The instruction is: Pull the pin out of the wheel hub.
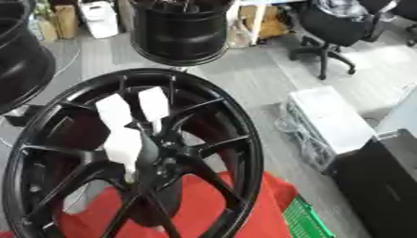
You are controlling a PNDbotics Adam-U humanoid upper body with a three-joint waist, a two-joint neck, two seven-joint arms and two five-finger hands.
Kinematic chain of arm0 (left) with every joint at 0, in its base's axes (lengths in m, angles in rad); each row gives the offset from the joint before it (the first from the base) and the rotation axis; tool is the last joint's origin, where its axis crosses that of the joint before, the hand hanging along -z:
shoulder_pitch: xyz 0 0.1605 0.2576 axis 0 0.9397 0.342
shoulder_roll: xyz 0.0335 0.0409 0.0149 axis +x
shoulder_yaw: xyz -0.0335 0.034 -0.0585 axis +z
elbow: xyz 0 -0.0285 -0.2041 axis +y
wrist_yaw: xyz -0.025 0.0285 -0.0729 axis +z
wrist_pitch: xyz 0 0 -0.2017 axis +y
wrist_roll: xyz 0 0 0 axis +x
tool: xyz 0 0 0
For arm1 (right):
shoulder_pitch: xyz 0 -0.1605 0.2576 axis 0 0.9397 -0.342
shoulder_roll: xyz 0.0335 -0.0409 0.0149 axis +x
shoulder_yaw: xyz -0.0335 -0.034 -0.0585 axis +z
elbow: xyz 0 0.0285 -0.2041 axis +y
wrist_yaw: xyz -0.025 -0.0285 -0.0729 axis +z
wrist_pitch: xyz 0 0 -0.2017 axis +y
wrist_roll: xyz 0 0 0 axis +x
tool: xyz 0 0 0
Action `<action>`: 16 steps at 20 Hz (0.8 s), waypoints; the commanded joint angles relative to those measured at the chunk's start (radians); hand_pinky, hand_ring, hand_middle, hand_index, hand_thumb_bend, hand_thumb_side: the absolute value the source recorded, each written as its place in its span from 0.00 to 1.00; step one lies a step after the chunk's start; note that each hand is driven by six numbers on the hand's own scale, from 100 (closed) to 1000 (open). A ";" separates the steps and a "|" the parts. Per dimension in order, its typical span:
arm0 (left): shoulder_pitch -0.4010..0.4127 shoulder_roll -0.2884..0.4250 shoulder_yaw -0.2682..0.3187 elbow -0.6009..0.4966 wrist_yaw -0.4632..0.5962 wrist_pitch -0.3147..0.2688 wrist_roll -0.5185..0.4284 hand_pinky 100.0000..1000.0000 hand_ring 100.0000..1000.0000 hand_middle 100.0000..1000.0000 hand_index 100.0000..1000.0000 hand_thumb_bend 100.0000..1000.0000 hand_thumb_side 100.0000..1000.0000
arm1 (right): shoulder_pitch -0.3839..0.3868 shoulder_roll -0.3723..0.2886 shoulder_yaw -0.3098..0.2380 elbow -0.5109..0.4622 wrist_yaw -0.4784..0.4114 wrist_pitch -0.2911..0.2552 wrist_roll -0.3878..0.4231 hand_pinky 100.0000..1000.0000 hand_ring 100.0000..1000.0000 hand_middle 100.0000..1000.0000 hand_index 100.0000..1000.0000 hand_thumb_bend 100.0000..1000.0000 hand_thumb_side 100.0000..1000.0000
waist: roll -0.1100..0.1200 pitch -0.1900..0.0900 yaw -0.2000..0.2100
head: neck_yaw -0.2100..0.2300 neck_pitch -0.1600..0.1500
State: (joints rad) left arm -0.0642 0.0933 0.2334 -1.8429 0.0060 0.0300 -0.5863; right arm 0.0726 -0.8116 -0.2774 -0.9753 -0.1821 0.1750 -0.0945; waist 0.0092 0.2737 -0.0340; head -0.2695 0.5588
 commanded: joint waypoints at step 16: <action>-0.008 -0.007 0.000 -0.013 0.005 0.004 -0.006 0.62 0.44 0.60 0.76 0.02 0.97 | -0.032 0.269 -0.044 -0.563 0.058 -0.337 -0.218 0.37 0.51 0.61 0.73 0.00 0.42 | 0.003 -0.011 -0.013 | 0.032 -0.008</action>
State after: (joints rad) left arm -0.0662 0.0787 0.2310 -1.8428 0.0079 0.0323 -0.5928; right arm 0.0389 -0.5465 -0.3006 -1.4311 -0.1428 -0.1561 -0.3033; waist 0.0155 0.2739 -0.0448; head -0.2426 0.5590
